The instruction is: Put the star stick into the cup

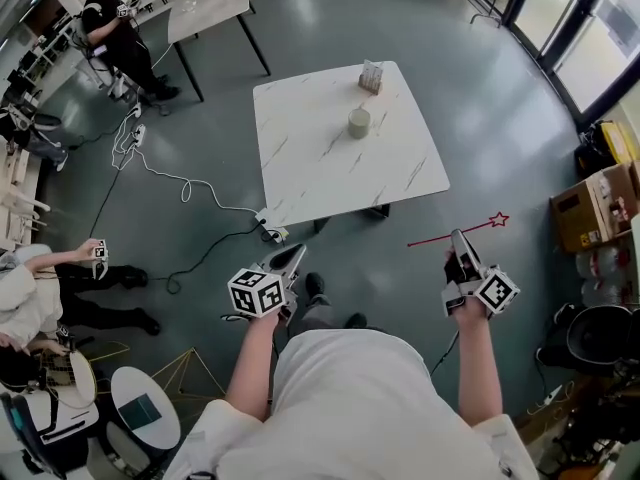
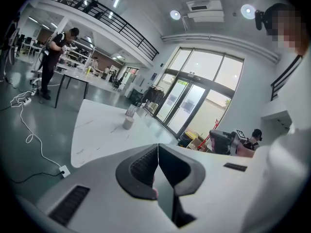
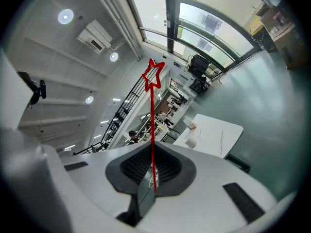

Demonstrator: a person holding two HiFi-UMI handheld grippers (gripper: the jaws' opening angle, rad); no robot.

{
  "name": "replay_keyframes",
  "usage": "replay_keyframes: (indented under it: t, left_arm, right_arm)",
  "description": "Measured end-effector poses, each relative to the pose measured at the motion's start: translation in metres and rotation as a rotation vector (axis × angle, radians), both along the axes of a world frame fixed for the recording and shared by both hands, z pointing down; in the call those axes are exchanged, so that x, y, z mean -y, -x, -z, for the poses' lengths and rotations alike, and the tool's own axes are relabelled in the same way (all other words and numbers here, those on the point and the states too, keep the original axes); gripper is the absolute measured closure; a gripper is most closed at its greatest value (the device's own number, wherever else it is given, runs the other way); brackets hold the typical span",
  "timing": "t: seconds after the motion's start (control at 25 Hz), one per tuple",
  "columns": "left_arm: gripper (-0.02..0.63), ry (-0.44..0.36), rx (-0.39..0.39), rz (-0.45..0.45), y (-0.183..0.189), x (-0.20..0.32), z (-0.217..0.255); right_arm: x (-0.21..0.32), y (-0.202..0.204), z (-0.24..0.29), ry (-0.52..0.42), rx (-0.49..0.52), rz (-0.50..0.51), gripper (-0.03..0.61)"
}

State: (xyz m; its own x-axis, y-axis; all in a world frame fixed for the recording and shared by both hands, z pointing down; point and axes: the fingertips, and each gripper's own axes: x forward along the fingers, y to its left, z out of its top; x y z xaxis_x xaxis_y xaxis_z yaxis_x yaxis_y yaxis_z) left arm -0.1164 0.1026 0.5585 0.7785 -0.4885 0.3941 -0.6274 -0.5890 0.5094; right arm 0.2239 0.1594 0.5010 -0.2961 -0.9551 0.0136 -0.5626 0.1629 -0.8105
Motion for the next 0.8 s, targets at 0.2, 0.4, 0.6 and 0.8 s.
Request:
replay_keyframes:
  t: [0.2, 0.4, 0.6, 0.8]
  left_arm:
    - [0.598, 0.014, 0.01, -0.023, 0.006, 0.035, -0.002]
    - [0.6, 0.024, 0.01, -0.048, 0.013, 0.075, -0.004]
    - [0.598, 0.036, 0.005, -0.086, 0.014, 0.111, -0.008]
    - [0.6, 0.048, -0.005, -0.13, 0.015, 0.14, -0.01]
  right_arm:
    - [0.029, 0.009, -0.004, 0.011, -0.004, -0.012, 0.548]
    - [0.06, 0.019, -0.006, 0.02, -0.007, -0.033, 0.548]
    - [0.086, 0.028, -0.009, 0.044, -0.01, -0.062, 0.548]
    - [0.109, 0.039, -0.008, 0.054, -0.018, -0.09, 0.548]
